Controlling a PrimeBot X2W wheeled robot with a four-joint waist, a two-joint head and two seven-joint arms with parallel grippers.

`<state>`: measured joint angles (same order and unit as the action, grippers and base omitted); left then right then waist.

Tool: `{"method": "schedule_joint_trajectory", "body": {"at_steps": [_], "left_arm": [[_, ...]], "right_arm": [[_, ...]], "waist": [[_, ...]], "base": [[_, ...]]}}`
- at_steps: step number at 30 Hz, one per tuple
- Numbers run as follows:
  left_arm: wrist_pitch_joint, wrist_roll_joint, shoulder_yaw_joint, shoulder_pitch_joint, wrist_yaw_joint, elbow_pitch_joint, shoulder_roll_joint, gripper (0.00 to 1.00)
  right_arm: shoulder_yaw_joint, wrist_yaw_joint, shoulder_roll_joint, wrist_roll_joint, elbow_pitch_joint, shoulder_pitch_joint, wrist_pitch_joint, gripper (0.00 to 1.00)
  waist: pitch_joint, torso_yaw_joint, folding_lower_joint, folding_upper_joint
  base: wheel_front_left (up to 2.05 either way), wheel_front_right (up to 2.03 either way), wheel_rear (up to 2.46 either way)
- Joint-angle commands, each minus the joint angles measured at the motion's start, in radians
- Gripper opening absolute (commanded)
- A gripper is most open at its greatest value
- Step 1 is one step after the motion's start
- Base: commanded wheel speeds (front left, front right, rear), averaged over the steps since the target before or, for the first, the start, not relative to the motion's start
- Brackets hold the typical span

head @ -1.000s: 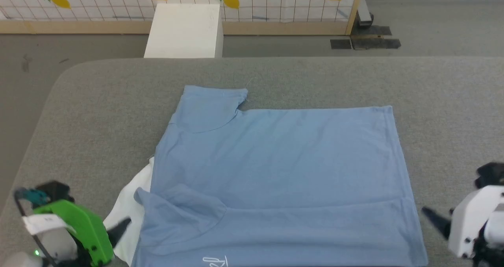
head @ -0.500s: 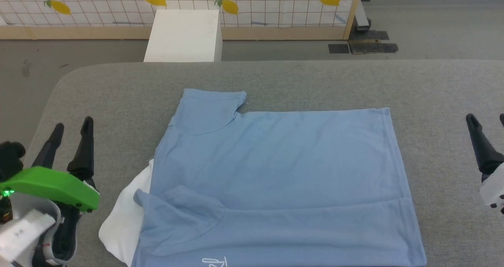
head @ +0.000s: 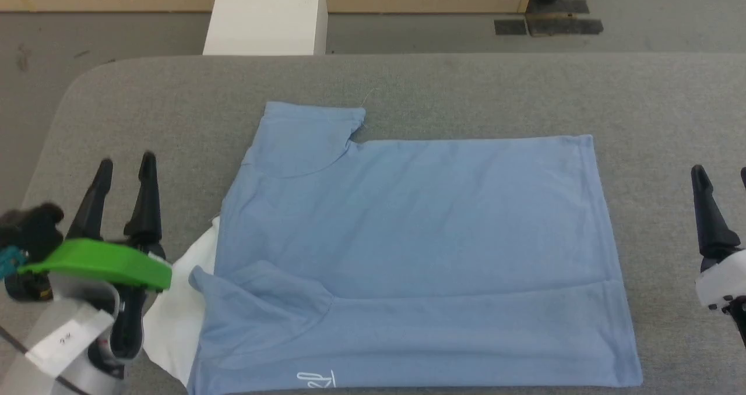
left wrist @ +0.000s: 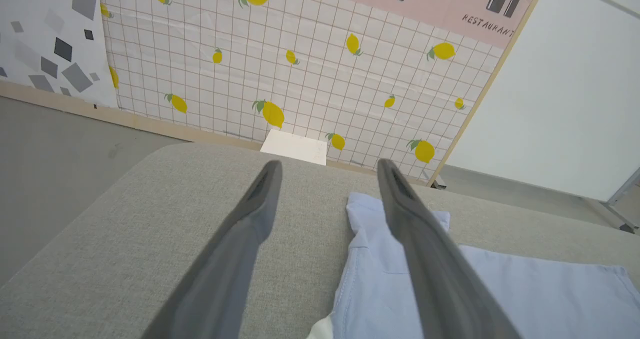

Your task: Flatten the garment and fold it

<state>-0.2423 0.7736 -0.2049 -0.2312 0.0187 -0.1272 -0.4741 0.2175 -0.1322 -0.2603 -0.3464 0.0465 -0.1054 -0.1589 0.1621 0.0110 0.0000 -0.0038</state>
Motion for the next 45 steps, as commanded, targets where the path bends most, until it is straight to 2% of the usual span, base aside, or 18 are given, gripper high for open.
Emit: {"method": "schedule_joint_trajectory", "body": {"at_steps": [1,7,13,19,26,31,37,38,39,40,45], "left_arm": [[-0.007,-0.011,-0.003,-0.052,-0.017,-0.017,0.004,1.00],[0.040,-0.052,-0.060,-0.273,-0.076,-0.129,-0.004,1.00],[0.144,-0.097,-0.141,-0.538,-0.120,-0.293,-0.009,1.00],[0.369,-0.109,-0.240,-0.754,-0.141,-0.463,-0.011,1.00],[0.734,-0.089,-0.319,-0.921,-0.142,-0.610,-0.004,1.00],[0.929,-0.088,-0.364,-0.967,-0.135,-0.634,-0.001,1.00],[1.124,-0.083,-0.412,-0.947,-0.119,-0.636,-0.016,1.00],[1.144,-0.082,-0.418,-0.941,-0.116,-0.628,-0.020,0.67],[1.153,-0.078,-0.418,-0.935,-0.116,-0.619,-0.021,0.18],[1.153,-0.066,-0.410,-0.928,-0.113,-0.606,-0.021,0.00],[1.123,-0.042,-0.389,-0.903,-0.109,-0.544,-0.029,0.00]], "right_arm": [[-0.003,0.002,0.009,0.012,0.001,-0.026,0.007,1.00],[-0.017,0.002,0.034,0.043,0.034,-0.105,-0.008,1.00],[-0.042,0.002,0.071,0.074,0.079,-0.175,-0.028,1.00],[-0.058,0.002,0.111,0.099,0.110,-0.196,-0.037,1.00],[-0.048,0.002,0.143,0.116,0.136,-0.172,-0.038,1.00],[-0.038,0.002,0.156,0.123,0.160,-0.153,-0.040,1.00],[-0.039,0.002,0.169,0.128,0.170,-0.151,-0.040,1.00],[-0.039,0.002,0.171,0.130,0.171,-0.151,-0.041,1.00],[-0.039,0.002,0.172,0.131,0.171,-0.151,-0.042,1.00],[-0.039,0.002,0.173,0.132,0.172,-0.152,-0.044,1.00],[-0.034,0.002,0.168,0.140,0.178,-0.169,-0.058,1.00]], "waist": [[0.047,0.002,0.0000,0.0038],[0.153,-0.003,0.0000,0.0038],[0.249,-0.027,0.0000,0.0038],[0.316,-0.064,0.0000,0.0038],[0.364,-0.105,0.0000,0.0038],[0.390,-0.121,0.0000,0.0038],[0.402,-0.133,0.0000,0.0038],[0.403,-0.133,0.0000,0.0038],[0.404,-0.132,0.0000,0.0038],[0.405,-0.130,0.0000,0.0038],[0.399,-0.116,0.0000,0.0038]], "base": [[0.00,0.00,0.00],[0.00,0.00,0.00],[0.00,0.00,0.00],[0.00,0.00,0.00],[0.00,0.00,0.00],[0.00,0.00,0.00],[0.00,0.00,0.00],[0.00,0.00,0.00],[0.00,0.00,0.00],[0.00,0.00,0.00],[0.00,0.00,0.00]]}}
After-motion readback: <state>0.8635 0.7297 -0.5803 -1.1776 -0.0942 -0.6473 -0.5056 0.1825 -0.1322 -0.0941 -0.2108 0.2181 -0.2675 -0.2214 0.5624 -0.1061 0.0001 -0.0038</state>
